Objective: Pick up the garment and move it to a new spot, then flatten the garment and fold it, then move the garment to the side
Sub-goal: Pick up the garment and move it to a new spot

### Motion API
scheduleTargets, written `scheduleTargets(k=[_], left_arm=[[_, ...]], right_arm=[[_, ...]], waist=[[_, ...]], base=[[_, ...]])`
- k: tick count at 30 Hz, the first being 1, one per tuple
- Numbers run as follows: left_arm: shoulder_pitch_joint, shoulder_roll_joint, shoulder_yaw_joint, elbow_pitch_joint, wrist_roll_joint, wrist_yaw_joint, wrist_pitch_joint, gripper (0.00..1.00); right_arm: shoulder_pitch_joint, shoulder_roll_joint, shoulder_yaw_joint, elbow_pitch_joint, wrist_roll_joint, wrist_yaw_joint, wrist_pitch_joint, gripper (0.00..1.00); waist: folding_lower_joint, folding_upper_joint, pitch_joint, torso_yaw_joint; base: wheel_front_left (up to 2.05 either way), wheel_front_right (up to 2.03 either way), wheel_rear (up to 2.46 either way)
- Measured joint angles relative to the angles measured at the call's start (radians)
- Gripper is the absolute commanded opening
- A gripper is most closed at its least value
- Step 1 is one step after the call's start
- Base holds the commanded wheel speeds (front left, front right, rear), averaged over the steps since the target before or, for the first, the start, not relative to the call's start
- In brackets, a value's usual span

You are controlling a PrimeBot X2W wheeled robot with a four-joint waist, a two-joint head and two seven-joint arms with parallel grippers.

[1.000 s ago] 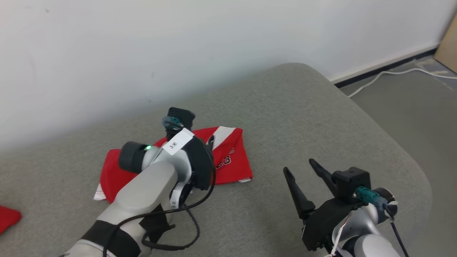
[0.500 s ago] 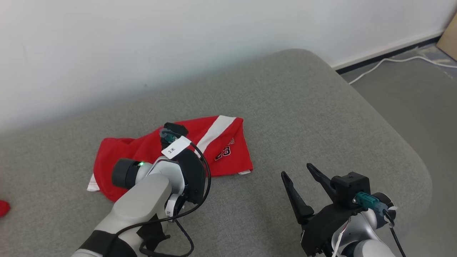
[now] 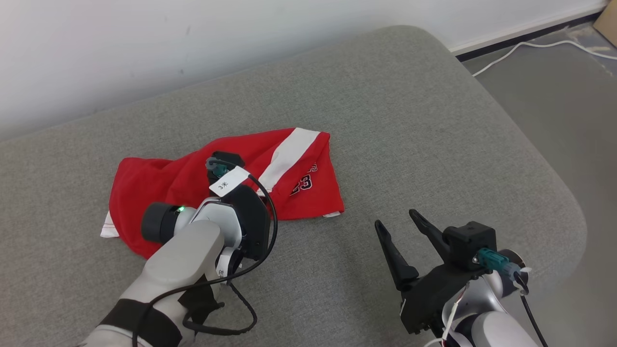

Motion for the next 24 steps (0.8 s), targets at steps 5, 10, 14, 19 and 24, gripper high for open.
scheduleTargets(k=[5,10,14,19,24], left_arm=[[0.0,0.0,-0.025,0.002,0.014,0.0,-0.007,0.91],[0.0,0.002,-0.024,0.006,0.018,0.0,-0.019,0.0],[-0.003,0.0,-0.023,-0.007,0.018,0.0,-0.028,0.0],[-0.017,0.0,0.024,-0.023,-0.02,0.0,-0.061,0.0],[-0.045,-0.001,0.086,-0.021,-0.032,0.0,-0.161,0.0]], right_arm=[[-0.013,0.007,0.013,0.024,0.003,-0.004,-0.006,1.0],[-0.027,0.009,0.024,0.03,0.004,-0.004,-0.012,1.0],[-0.026,0.009,0.019,0.035,0.004,-0.004,-0.016,1.0],[-0.025,0.007,-0.005,0.052,0.004,-0.005,-0.031,1.0],[-0.016,-0.02,-0.053,0.055,0.012,-0.021,-0.05,1.0]], waist=[[-0.0002,0.0,0.002,0.003],[-0.0003,0.0,-0.002,-0.006],[-0.0002,0.0,-0.002,-0.011],[-0.0002,0.0,-0.008,-0.004],[-0.0002,0.0,-0.025,0.027]], base=[[0.0,0.0,0.0],[0.0,0.0,0.0],[0.0,0.0,0.0],[0.0,0.0,0.0],[0.0,0.0,0.0]])
